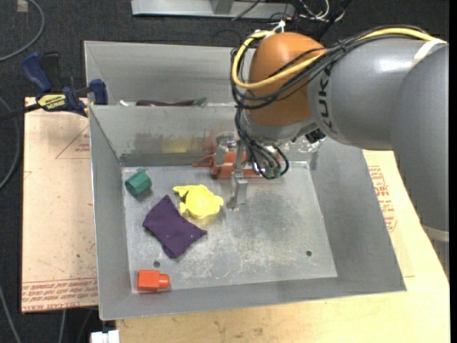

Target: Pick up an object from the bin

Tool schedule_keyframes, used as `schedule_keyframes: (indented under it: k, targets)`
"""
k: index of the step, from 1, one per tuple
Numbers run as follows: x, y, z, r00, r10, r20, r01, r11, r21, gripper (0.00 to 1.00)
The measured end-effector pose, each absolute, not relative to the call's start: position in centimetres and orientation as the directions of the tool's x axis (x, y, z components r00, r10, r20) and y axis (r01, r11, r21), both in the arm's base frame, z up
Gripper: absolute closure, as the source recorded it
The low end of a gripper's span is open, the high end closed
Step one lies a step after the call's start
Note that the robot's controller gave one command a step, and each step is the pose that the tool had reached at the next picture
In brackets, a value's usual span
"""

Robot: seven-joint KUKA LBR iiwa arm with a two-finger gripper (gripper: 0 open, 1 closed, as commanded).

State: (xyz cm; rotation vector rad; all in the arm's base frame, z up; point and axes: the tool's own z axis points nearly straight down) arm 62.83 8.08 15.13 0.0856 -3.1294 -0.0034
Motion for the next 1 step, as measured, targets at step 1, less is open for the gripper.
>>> schedule_keyframes:
  k: [1]
  targets:
    - [63.24,6.19,18.11,-0.999,0.050,-0.016,0.050,0.999,0.004,0.00]
